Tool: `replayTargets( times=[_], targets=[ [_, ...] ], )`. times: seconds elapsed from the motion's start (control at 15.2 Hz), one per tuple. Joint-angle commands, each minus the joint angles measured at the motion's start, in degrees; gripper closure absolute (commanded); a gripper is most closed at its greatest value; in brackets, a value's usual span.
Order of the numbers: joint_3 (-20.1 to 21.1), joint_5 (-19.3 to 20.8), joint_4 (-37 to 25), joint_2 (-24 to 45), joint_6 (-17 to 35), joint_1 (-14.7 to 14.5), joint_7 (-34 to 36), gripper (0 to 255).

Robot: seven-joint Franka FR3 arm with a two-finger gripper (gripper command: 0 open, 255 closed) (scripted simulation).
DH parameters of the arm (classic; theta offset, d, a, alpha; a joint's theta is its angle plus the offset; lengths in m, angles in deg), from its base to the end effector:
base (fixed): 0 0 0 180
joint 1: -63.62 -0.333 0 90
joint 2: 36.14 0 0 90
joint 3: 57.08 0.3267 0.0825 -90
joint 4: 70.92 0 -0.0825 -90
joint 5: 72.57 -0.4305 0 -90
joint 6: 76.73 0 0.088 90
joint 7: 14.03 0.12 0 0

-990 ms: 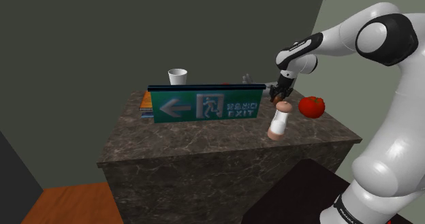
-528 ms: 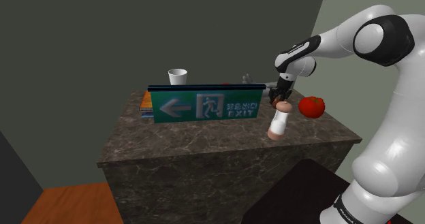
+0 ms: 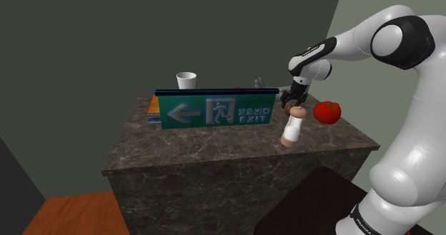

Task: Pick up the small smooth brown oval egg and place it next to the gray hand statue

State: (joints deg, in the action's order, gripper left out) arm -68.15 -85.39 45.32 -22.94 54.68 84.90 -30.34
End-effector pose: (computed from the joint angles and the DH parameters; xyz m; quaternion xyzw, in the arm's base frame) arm 0.5392 -0.3307 0.3085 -0.9760 0.2075 -0.0448 0.0493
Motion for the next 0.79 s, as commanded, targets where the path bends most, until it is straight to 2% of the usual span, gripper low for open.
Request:
replayTargets(
  times=[0.0, 0.2, 0.73],
  targets=[
    [-0.2, 0.5, -0.5, -1.1, -1.6, 0.0, 0.3, 0],
    [-0.7, 1.8, -2.4, -4.0, -6.2, 0.1, 1.2, 0],
    [-0.7, 1.8, -2.4, -4.0, -6.2, 0.1, 1.2, 0]
  ],
)
